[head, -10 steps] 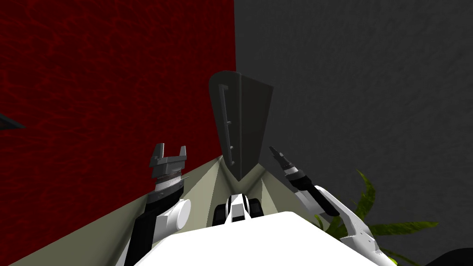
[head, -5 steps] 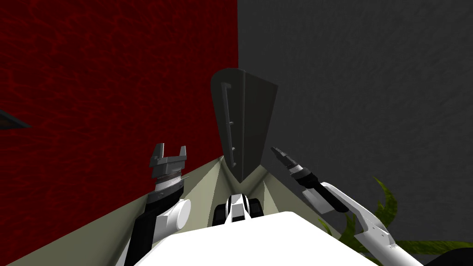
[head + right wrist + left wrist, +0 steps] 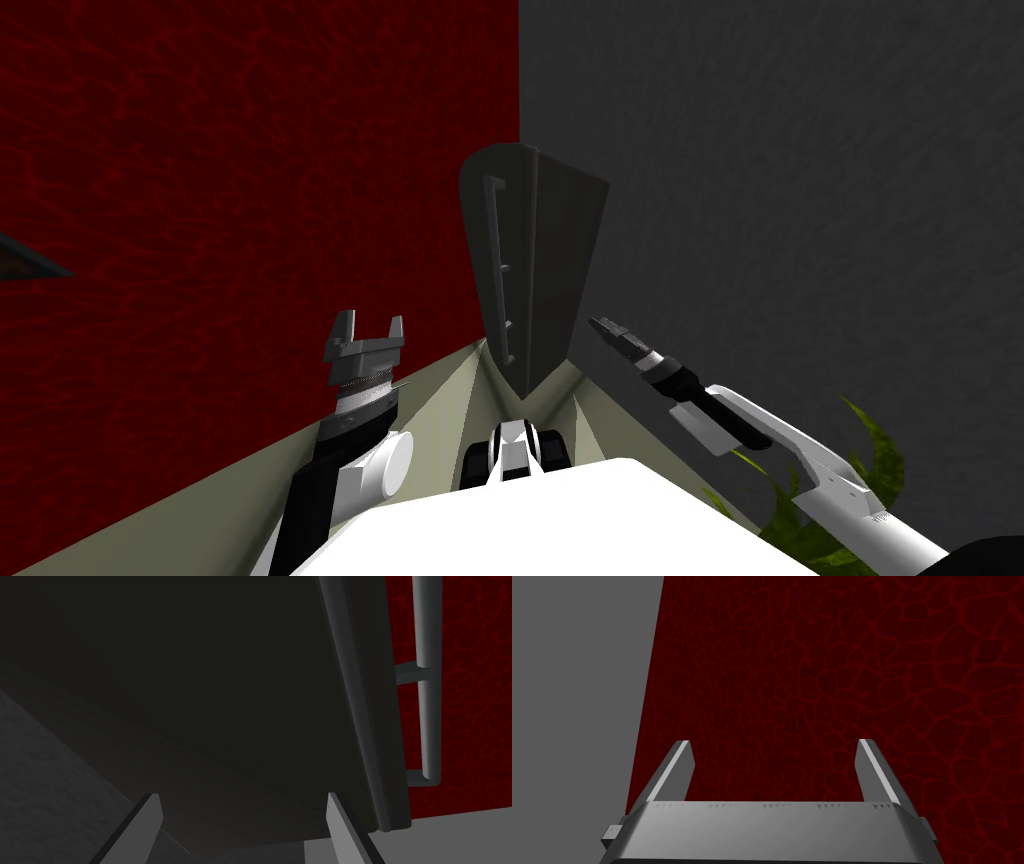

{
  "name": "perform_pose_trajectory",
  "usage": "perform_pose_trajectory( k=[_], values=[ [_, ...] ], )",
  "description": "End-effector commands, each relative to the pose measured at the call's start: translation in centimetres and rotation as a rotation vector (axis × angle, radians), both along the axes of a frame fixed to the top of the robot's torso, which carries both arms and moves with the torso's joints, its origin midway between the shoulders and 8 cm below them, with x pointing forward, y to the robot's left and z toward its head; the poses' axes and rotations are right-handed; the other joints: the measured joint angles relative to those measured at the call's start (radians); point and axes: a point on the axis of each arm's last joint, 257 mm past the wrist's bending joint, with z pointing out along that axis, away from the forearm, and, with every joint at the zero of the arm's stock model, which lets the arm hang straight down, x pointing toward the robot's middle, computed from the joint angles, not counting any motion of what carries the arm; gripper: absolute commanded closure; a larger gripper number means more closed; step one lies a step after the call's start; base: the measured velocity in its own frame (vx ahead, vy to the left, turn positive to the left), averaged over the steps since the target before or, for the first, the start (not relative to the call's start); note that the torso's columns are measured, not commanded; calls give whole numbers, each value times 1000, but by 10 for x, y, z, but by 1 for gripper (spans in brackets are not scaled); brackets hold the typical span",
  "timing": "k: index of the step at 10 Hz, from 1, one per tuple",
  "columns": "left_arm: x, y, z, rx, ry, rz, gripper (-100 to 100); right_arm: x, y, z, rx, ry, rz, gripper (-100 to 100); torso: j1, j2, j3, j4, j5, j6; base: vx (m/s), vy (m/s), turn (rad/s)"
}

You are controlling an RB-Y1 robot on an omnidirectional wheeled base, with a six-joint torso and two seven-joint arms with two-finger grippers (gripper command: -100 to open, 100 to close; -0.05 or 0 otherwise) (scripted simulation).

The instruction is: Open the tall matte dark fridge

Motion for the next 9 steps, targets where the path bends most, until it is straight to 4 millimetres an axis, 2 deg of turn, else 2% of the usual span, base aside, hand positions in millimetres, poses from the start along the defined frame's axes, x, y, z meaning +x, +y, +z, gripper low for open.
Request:
perform_pose_trajectory(
  k=[1, 2, 3, 5, 6, 8, 9],
  values=[
    [0, 0, 0, 0, 0, 0, 0, 4, -14, 3, -115, 5, 1, -100, 0, -1, -1, 0, 0, -1, 65, 17, 44],
    [0, 0, 0, 0, 0, 0, 0, 5, -13, 4, -129, 7, 8, -100, 1, -1, -1, 0, 0, 0, 28, 10, 0],
    [0, 0, 0, 0, 0, 0, 0, 7, -28, 6, -204, 3, -11, -100, 1, 1, 1, 0, 0, 0, 52, 30, 51],
    [0, 0, 0, 0, 0, 0, 0, 10, -26, 10, -247, 9, 13, -100, 1, -1, 0, 0, 0, 0, 36, 18, 23],
    [0, 0, 0, 0, 0, 0, 0, 13, -41, 14, -320, 3, -7, -100, 0, 1, 0, 0, 0, 0, 46, 21, 73],
    [0, 0, 0, 0, 0, 0, 0, 16, -38, 18, -365, 8, 20, -100, 1, -1, -1, 0, 0, 0, 37, 13, 11],
    [0, 0, 0, 0, 0, 0, 0, 20, -54, 24, -437, 0, -1, -100, 0, 0, 0, 0, 0, 0, 44, 25, 63]
  ],
)
